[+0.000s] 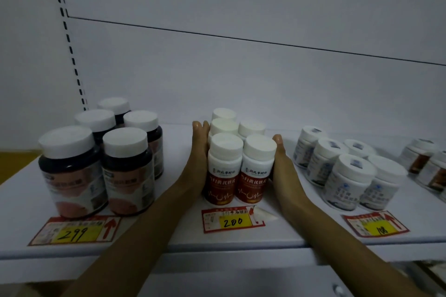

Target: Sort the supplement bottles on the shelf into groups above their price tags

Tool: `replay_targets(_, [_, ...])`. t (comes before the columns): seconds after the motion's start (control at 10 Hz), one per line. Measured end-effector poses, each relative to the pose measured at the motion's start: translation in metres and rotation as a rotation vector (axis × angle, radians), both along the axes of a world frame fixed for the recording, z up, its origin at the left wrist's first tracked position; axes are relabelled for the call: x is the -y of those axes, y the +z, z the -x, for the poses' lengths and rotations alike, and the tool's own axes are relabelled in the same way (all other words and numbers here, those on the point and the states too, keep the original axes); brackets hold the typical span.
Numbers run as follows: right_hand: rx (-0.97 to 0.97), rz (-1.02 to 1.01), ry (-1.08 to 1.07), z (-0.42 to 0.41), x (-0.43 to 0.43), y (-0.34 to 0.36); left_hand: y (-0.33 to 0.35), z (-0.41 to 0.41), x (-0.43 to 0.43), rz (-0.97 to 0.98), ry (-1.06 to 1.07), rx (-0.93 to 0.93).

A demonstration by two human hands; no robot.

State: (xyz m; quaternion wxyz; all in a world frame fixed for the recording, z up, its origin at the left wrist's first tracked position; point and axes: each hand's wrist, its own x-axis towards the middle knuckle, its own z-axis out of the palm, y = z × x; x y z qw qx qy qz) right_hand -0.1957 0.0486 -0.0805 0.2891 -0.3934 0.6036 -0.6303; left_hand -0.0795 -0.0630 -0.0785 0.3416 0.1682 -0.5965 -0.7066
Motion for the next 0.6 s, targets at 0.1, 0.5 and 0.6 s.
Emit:
replay_targets(0.1, [-0.024,0.008,-0.015,-0.003,-0.003,0.004,0.002,-0.004,-0.006,0.034,0.033,0.011])
replay_targets(0.5, [-0.206,0.142,-0.22,-0.014,-0.044,0.043,0.067,-0.02,-0.045,0.286,0.362,0.091])
replay_targets(0.6, [-0.338,0.295,-0.225,-0.025,-0.092,0.072,0.091,-0.023,-0.056,0.439,0.406,0.175])
